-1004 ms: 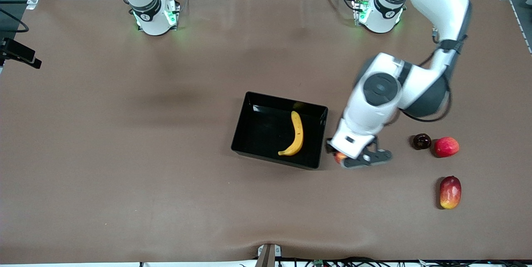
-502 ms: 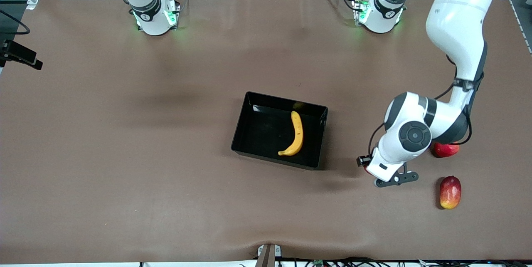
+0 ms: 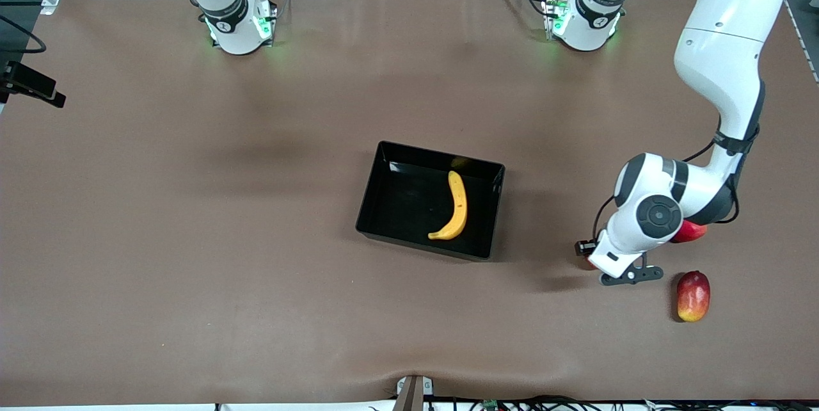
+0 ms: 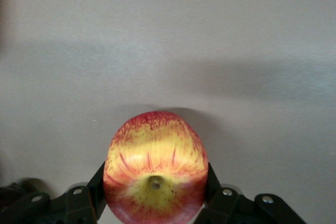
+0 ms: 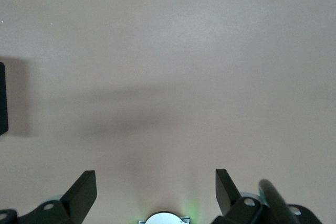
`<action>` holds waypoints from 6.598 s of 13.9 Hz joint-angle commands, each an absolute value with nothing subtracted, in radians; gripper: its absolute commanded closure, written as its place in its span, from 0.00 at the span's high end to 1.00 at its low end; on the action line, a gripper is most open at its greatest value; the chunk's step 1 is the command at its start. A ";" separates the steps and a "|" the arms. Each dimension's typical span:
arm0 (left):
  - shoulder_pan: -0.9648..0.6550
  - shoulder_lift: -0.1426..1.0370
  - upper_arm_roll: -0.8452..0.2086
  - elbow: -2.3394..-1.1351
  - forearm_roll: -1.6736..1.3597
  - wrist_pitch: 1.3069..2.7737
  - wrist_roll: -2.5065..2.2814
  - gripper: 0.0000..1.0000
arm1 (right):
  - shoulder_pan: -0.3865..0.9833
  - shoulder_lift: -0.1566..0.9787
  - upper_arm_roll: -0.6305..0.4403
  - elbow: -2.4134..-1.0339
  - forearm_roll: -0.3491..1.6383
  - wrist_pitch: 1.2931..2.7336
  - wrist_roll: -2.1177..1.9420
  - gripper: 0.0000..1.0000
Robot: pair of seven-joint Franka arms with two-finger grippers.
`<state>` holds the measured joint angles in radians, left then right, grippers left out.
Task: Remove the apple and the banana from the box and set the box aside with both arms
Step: 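Lower the apple beside the plum and open the left gripper, then move the left gripper into the box and grasp the yellow banana, then lift the banana out of the box with the left gripper, then lower the banana by the mango while the right gripper reaches the box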
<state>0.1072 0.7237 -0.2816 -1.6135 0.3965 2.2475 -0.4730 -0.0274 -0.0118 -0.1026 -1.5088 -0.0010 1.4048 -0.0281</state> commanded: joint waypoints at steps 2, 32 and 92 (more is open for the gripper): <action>0.172 0.677 -0.296 -1.681 0.417 2.263 -0.387 0.00 | -0.044 -0.006 -0.091 -1.493 -0.017 1.393 -0.041 1.00; -0.155 0.765 -0.684 -1.585 0.598 2.154 -0.959 1.00 | -0.044 -0.005 -0.091 -1.493 -0.017 1.393 -0.040 1.00; 0.347 0.888 -0.397 -1.370 0.543 2.310 0.241 0.13 | 0.696 0.658 -0.086 -1.502 0.170 2.086 0.744 0.80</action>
